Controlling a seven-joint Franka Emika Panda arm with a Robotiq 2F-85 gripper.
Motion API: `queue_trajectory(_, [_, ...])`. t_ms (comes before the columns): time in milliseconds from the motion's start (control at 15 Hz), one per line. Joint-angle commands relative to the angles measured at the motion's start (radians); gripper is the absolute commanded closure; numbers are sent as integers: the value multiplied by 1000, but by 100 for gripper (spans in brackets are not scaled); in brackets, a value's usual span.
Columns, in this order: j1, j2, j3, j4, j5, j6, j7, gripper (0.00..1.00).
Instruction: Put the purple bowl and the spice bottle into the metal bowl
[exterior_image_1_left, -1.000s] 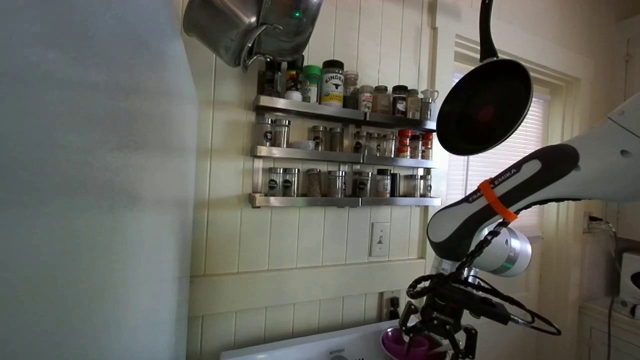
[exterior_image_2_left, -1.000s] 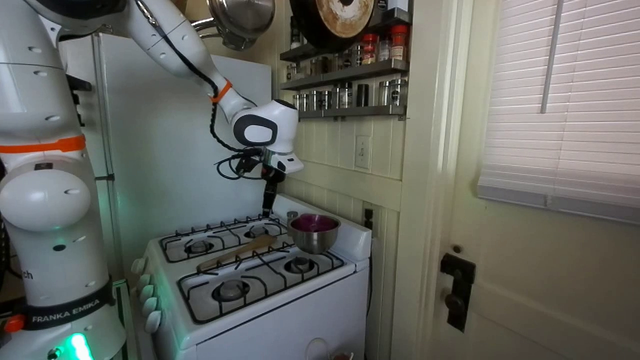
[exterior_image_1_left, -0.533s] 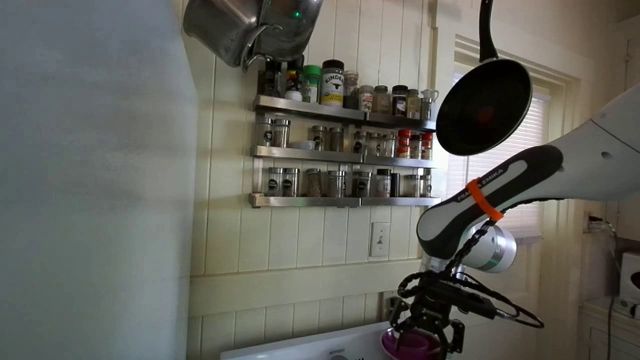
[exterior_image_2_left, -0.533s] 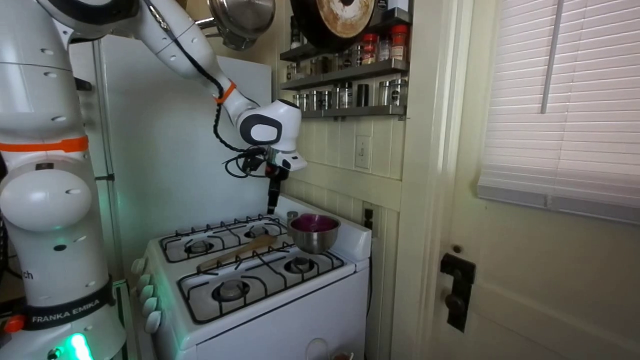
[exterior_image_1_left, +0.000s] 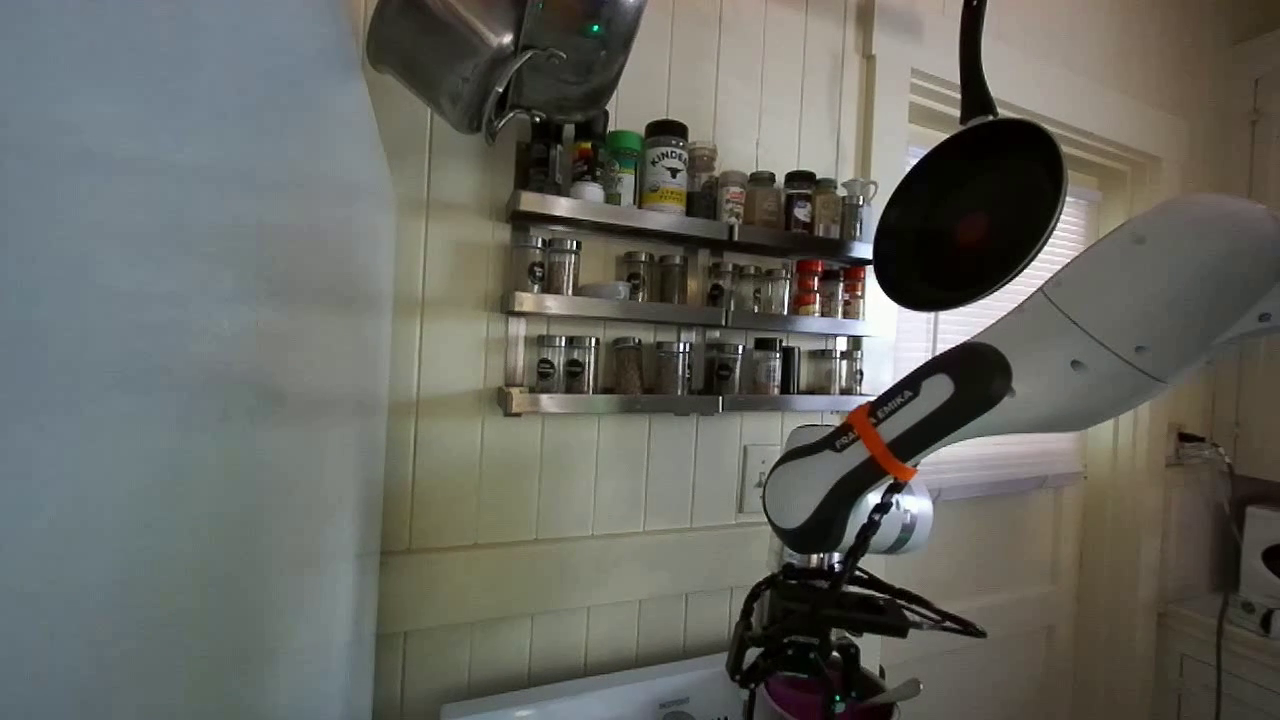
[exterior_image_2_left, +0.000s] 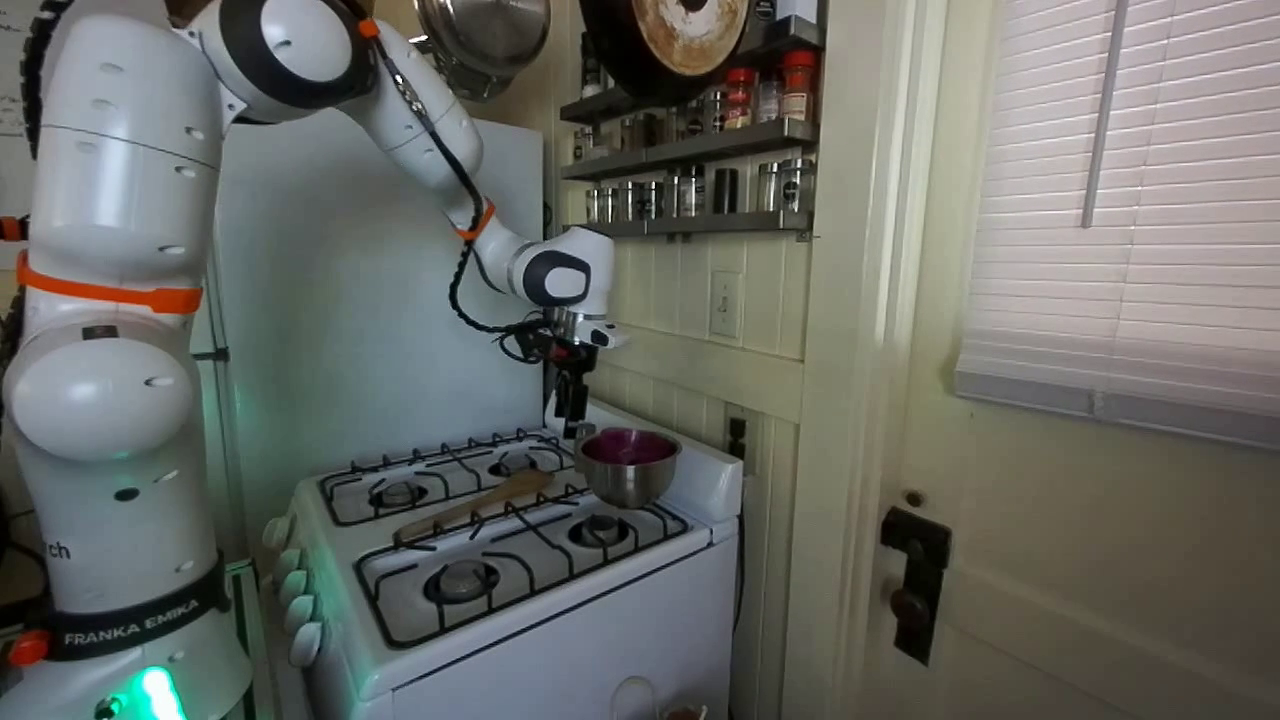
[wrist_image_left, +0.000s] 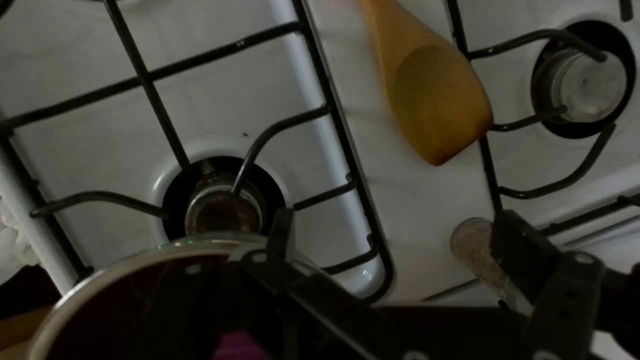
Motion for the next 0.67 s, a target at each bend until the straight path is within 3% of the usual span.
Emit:
queue_trajectory(0, [41,111,-9,136,-84,-44,40,0])
queue_trajectory(600, [94,265,-12,335,-130,-35,-28,0])
